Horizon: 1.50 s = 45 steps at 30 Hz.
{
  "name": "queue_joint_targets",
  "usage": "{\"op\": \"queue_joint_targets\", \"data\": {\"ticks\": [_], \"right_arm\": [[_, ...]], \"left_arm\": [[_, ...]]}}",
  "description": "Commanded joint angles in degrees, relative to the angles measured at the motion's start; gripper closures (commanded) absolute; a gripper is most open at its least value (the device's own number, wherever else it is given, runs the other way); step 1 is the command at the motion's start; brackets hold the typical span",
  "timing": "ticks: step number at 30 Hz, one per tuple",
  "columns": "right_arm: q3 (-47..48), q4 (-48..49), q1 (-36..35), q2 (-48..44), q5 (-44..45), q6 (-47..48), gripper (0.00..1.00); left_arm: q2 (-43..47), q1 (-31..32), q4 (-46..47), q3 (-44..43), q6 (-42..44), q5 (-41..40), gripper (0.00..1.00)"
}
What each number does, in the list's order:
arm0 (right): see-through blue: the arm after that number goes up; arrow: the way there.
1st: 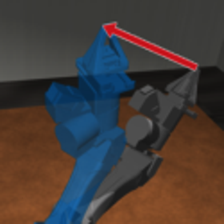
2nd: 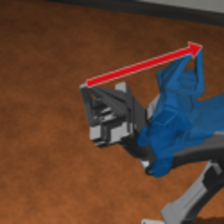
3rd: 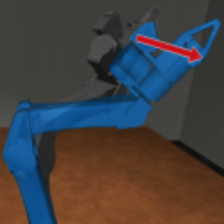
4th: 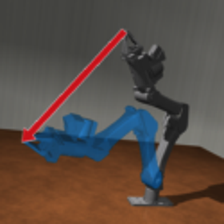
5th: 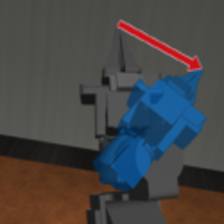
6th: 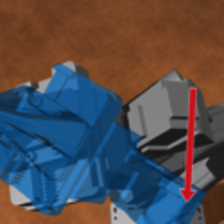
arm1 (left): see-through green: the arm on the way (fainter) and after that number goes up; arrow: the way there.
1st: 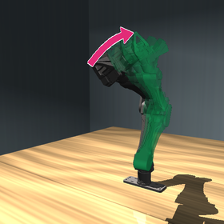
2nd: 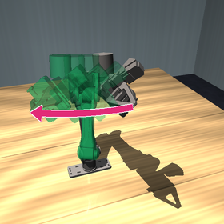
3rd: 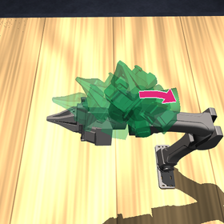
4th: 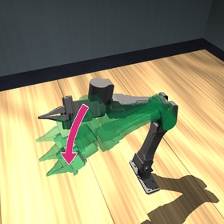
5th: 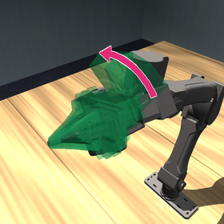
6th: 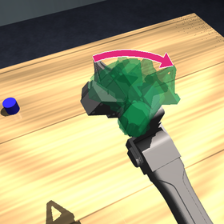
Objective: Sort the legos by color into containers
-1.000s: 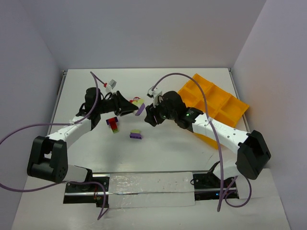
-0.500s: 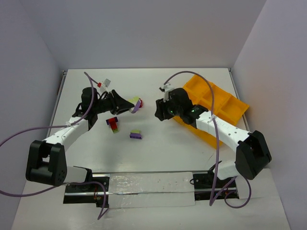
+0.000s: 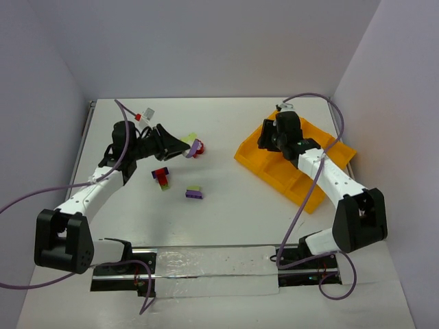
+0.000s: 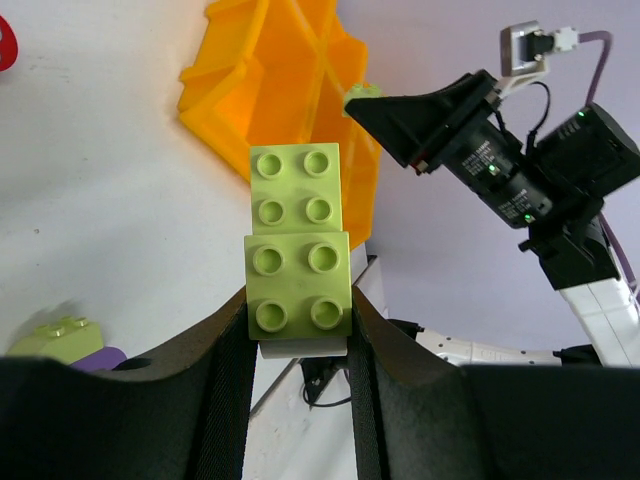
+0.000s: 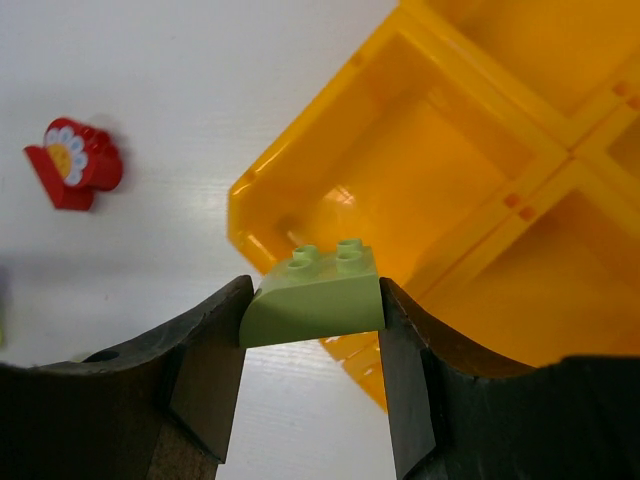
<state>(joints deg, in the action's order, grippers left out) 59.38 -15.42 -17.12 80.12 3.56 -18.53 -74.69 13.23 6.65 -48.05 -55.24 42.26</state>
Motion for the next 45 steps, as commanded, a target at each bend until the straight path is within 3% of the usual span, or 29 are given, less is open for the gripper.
{"op": "queue_joint_targets", "data": {"ticks": [1, 8, 18, 21, 25, 28, 38, 45], "right_arm": [[4.9, 2.15, 2.0, 2.28, 3.03, -2.61, 0.63], [11.09, 1.36, 3.17, 9.36, 2.73, -1.69, 0.62], [12.38, 1.82, 3.23, 15.84, 5.06, -1.31, 0.56], [11.67, 2.15, 3.23, 16.95, 4.97, -1.21, 0.47], [11.88, 1.8, 3.23, 17.7, 4.18, -0.88, 0.12], [12.24, 1.68, 3.14, 16.92, 3.64, -0.66, 0.06], [5.98, 9.42, 1.44, 3.83, -9.56, 0.04, 0.12], [-1.26, 19.17, -1.92, -5.25, -19.48, -2.43, 0.13]], "left_arm": [[2.67, -0.4, -0.33, -3.41, 0.27, 0.74, 1.0], [3.44, -0.4, 4.45, -2.37, -3.69, 4.51, 1.0], [3.62, -0.4, -2.6, -6.08, 0.92, 5.18, 1.0], [3.31, -0.4, -2.66, -6.47, 0.97, 4.67, 1.0], [2.66, -0.4, -1.18, -5.72, -0.05, 4.95, 1.0], [2.53, -0.4, -0.83, -5.54, -0.1, 5.11, 1.0], [3.58, -0.37, -9.88, -7.12, 6.39, 1.56, 1.0], [6.0, -0.31, -4.9, -3.74, 6.32, 3.09, 1.0]]}}
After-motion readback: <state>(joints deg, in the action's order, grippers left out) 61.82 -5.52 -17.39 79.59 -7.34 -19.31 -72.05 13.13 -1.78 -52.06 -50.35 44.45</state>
